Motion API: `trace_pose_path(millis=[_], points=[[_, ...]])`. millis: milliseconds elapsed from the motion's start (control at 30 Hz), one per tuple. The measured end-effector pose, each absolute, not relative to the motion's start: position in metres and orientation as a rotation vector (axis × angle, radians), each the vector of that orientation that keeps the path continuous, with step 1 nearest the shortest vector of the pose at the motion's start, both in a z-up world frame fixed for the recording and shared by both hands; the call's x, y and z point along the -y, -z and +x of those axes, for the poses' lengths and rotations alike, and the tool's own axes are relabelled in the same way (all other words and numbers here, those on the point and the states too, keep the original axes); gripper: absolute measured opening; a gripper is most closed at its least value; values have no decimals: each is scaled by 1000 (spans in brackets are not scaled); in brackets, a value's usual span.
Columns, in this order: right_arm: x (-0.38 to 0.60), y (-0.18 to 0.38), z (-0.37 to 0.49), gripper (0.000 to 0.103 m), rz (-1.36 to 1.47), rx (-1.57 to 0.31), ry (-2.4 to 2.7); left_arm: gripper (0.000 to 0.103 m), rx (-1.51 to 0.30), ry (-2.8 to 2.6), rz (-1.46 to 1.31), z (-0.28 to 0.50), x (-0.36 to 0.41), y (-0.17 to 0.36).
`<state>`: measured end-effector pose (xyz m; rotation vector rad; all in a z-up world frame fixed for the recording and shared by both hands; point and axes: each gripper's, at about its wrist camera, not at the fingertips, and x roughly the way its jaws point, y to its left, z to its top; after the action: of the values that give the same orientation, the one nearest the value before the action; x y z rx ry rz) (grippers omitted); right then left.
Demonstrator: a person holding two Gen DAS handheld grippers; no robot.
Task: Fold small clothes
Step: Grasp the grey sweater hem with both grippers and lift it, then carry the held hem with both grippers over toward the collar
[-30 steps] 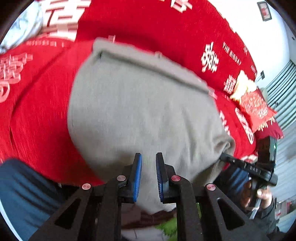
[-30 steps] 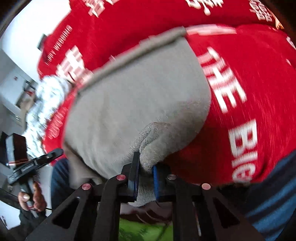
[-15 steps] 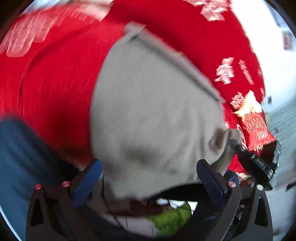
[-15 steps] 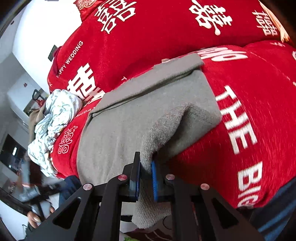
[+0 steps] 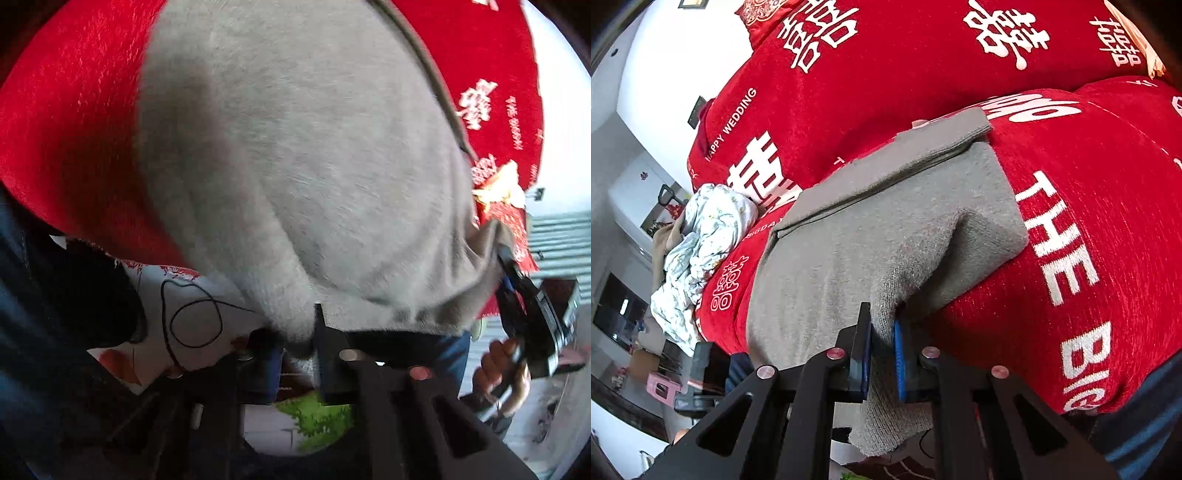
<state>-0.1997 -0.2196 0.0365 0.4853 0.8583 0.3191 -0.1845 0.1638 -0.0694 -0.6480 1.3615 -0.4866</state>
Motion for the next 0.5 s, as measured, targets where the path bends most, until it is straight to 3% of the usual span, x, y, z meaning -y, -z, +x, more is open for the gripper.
trace_pose_path(millis=[267, 500], points=[[231, -51, -205, 11, 537, -803, -326, 14, -998, 525, -498, -209, -186, -34], [246, -78, -170, 11, 598, -714, -292, 14, -814, 491, -549, -147, -213, -105]])
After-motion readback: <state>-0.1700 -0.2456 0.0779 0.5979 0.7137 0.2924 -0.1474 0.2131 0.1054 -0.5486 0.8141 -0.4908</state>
